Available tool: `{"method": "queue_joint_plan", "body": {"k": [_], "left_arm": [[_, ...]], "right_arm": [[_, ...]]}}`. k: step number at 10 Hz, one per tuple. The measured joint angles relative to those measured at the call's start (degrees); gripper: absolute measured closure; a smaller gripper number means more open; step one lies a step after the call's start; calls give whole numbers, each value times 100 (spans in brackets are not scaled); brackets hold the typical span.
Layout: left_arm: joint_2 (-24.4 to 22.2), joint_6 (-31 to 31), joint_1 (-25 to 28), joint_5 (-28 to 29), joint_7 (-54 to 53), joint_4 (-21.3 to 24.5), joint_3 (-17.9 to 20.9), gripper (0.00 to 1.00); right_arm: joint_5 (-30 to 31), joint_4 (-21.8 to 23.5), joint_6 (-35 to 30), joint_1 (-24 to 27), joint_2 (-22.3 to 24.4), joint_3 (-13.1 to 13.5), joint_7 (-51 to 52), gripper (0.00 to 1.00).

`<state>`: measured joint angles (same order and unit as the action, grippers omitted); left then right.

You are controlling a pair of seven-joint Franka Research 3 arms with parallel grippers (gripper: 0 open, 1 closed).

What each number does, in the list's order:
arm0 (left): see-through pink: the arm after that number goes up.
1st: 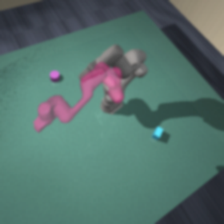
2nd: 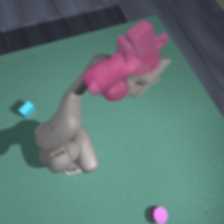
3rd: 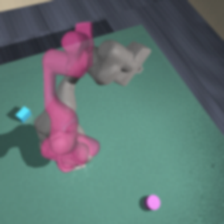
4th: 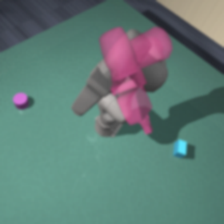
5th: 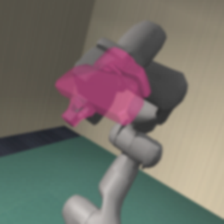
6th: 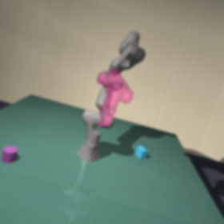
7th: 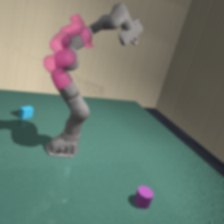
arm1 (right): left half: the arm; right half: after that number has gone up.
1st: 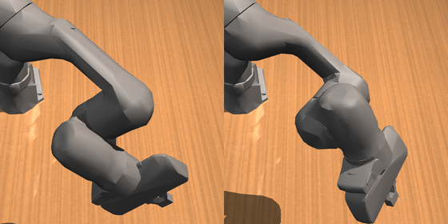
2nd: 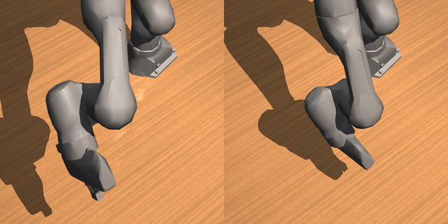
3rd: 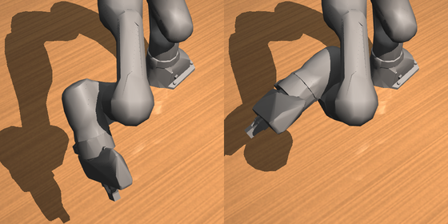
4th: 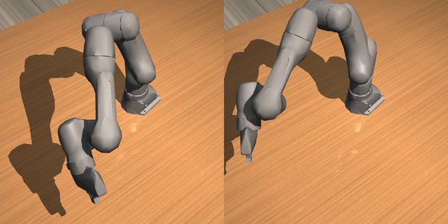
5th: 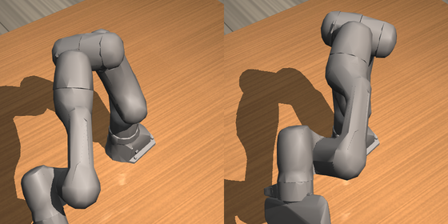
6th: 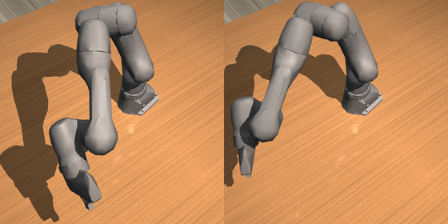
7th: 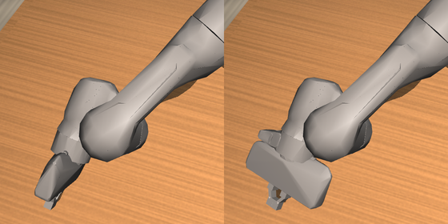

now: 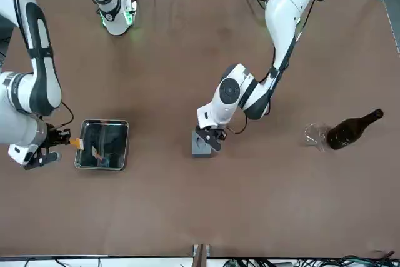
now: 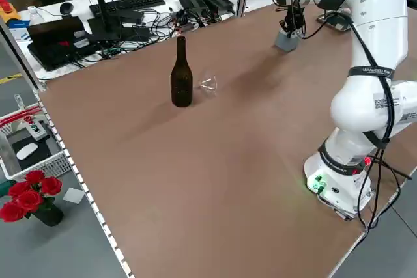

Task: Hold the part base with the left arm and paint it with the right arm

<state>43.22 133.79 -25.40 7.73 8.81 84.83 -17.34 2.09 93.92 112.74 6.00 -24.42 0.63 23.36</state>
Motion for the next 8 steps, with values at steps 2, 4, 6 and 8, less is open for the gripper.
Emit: {"method": "queue_joint_plan", "body": {"k": [2,4,6,8], "left_arm": [[0,0,0,0,0,0,0,96],[0,0,0,0,0,0,0,96],[0,0,0,0,0,0,0,96],[0,0,0,0,0,0,0,96]], "right_arm": [[-570,-253,-128,-21,5,-179,370,96],[-1828,-414,-141,-23,1,-196,1241,96],[-2886,-506,-167,-16,-28,-187,2096,96],[-4116,-501,-171,-9,-282,-174,3272,96]]}}
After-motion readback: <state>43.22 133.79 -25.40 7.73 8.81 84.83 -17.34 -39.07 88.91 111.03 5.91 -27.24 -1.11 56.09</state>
